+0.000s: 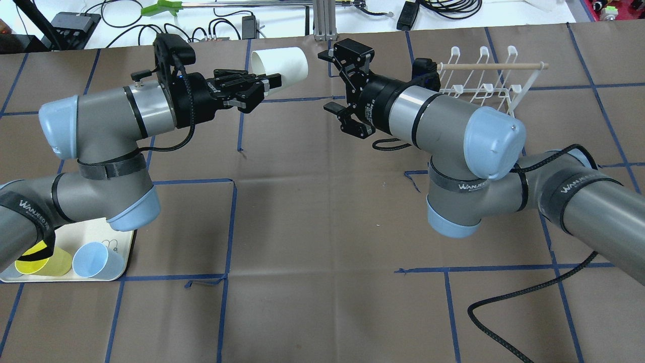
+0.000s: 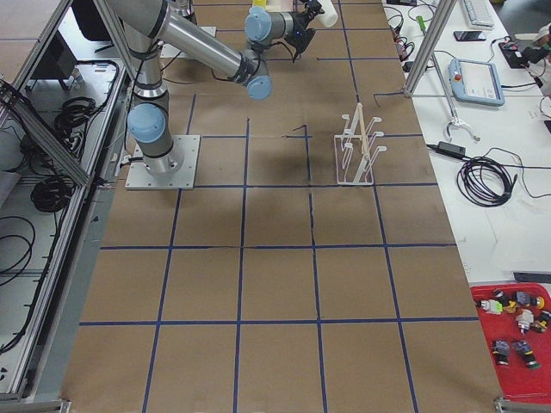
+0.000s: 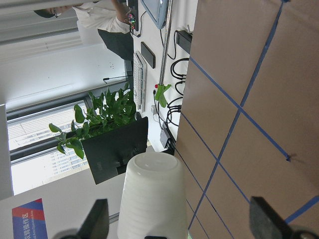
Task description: Transfer IKEA cup to right arm and place on rack
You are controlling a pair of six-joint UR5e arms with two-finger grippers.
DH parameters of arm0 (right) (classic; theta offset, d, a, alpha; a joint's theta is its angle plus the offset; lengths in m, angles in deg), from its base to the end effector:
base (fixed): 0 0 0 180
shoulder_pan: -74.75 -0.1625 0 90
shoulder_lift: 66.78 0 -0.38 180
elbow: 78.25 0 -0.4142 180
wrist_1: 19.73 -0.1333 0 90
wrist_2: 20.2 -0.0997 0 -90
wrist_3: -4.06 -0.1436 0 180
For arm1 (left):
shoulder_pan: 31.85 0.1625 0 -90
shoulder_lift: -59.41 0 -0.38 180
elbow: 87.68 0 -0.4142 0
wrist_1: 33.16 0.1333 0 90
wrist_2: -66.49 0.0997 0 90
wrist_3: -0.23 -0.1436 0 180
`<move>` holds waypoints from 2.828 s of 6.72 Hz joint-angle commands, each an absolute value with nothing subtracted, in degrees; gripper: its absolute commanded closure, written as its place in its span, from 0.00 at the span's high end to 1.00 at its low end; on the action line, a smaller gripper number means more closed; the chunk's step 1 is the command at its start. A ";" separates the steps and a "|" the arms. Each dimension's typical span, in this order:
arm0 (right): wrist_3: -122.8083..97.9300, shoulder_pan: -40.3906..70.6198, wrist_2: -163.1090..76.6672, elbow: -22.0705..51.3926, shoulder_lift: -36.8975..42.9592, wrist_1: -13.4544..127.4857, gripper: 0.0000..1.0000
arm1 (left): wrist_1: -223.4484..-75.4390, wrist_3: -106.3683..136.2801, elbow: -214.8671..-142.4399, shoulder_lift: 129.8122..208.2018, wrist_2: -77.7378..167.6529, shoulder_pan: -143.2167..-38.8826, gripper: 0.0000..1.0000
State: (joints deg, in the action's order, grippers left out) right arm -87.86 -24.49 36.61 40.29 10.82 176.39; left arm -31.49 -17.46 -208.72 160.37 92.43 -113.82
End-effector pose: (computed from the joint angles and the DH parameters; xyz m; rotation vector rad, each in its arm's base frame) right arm 0.2967 -0.5043 0.3023 0.9884 1.6744 -0.3356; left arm -0.1911 -0.5243 0.2938 -0.7288 -1.9008 1.1546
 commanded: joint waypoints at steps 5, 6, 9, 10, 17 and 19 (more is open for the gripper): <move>-88.05 -25.62 35.88 35.66 5.56 176.44 0.99 | -26.57 -16.03 -209.68 162.24 91.19 -115.61 0.03; -88.05 -25.97 35.96 35.66 5.47 176.35 0.99 | -26.57 -16.03 -209.59 162.33 91.28 -115.61 0.03; -88.05 -27.29 36.05 35.57 4.16 176.26 0.99 | -26.57 -15.34 -209.50 162.07 91.28 -115.53 0.03; -87.96 -27.47 36.23 35.49 3.72 176.26 0.99 | -26.57 -15.33 -209.50 162.07 91.28 -115.61 0.03; -87.96 -27.47 37.02 33.29 3.80 175.74 0.99 | -26.48 -12.61 -209.15 161.81 91.72 -115.70 0.03; -88.05 -27.47 36.93 32.94 3.71 175.65 0.99 | -26.48 -12.52 -209.15 161.81 91.98 -115.96 0.03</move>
